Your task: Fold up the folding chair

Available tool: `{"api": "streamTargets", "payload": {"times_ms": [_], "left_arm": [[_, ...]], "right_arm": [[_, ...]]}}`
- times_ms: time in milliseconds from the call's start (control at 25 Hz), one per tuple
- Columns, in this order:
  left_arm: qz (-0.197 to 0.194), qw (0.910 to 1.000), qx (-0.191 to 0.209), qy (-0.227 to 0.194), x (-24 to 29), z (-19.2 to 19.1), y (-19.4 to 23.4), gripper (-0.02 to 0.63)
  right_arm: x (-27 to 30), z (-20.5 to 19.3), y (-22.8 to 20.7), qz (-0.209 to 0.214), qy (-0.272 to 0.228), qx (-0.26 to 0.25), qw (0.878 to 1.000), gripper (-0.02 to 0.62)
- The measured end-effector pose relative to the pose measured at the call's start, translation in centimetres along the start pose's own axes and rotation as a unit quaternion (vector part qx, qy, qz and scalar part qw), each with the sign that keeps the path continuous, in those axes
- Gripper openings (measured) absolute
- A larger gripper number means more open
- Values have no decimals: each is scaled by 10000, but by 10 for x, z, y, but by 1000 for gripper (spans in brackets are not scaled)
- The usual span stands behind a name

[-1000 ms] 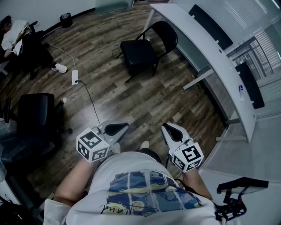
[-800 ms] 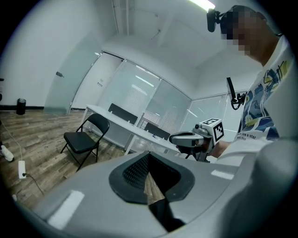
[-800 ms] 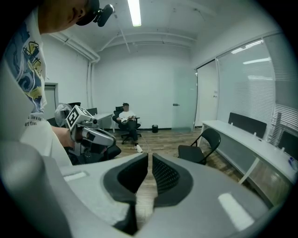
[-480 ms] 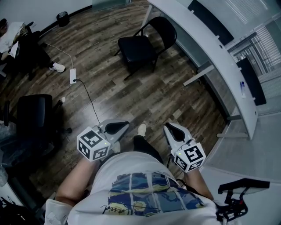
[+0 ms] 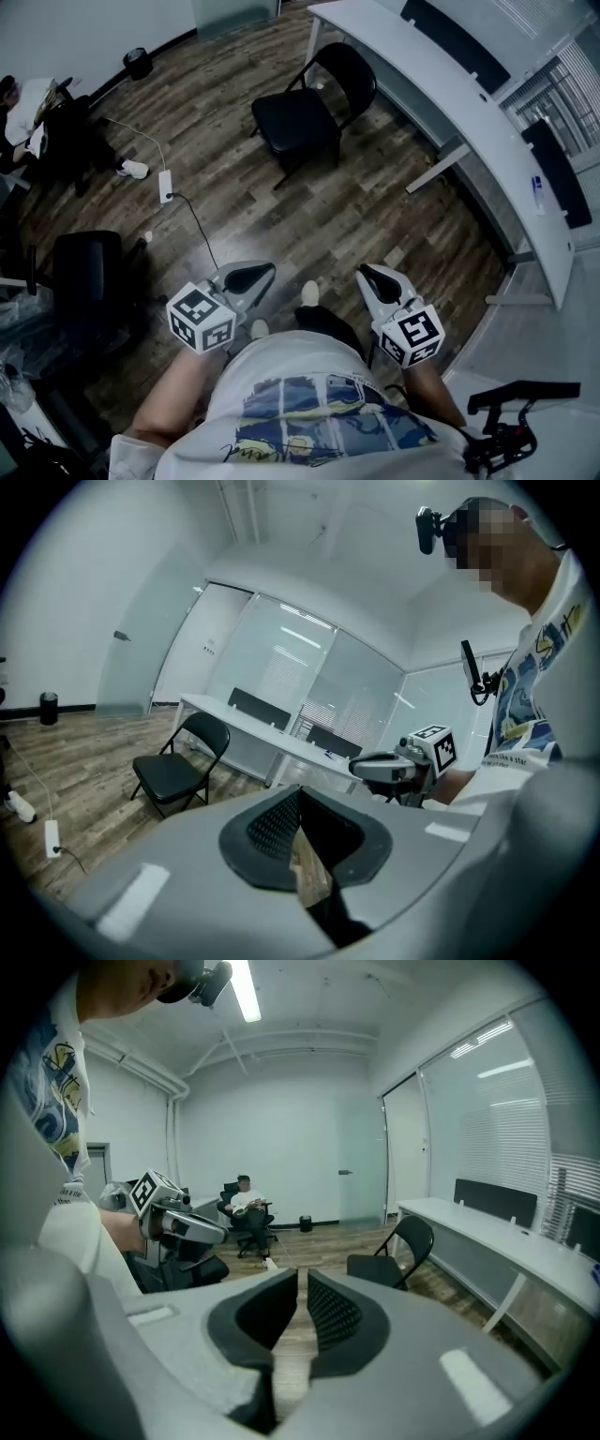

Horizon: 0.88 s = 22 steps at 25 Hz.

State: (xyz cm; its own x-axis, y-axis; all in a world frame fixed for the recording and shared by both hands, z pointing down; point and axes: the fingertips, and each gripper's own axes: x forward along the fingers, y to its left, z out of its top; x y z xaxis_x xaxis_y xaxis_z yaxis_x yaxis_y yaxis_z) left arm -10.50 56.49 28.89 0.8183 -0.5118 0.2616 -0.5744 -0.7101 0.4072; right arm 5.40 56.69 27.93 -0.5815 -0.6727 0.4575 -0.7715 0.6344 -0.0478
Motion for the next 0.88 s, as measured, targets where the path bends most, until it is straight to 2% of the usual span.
{"api": "streamTargets", "payload": {"times_ms": [120, 320, 680, 880], "left_arm": [[108, 9998, 18, -139, 28, 23, 4, 13], [181, 9998, 113, -64, 81, 51, 11, 32], [415, 9990, 166, 48, 153, 69, 10, 35], [526, 9985, 69, 152, 180, 69, 9, 37]], "right_arm": [[10, 6, -32, 106, -41, 33, 9999, 23], [21, 20, -89, 222, -150, -21, 9996, 29], [20, 8, -166, 332, -166, 140, 9992, 43], [18, -4, -197, 357, -121, 312, 9988, 43]]}}
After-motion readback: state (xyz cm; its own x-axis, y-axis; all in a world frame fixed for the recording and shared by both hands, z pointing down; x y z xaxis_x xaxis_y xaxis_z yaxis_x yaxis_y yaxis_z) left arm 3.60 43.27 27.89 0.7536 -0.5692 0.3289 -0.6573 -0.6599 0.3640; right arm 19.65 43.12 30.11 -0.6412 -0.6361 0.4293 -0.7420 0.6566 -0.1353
